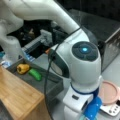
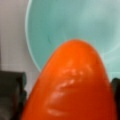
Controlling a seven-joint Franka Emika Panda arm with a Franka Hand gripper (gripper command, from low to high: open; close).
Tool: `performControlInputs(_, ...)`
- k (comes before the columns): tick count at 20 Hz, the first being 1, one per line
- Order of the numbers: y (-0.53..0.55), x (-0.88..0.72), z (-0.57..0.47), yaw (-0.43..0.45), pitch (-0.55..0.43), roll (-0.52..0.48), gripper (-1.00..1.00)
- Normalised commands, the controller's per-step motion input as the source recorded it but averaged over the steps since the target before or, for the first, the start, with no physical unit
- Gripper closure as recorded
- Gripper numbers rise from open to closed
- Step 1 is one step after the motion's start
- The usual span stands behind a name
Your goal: Open the drawer. Pick up the carrot. Put the carrots in the drawer.
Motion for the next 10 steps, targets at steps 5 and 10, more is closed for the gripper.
performControlInputs(5,0.09,-0.09,0.09,-0.168,0.044,0.12,1.0)
performControlInputs(10,0.06,-0.23,0.1,-0.17,0.022,0.121,1.0)
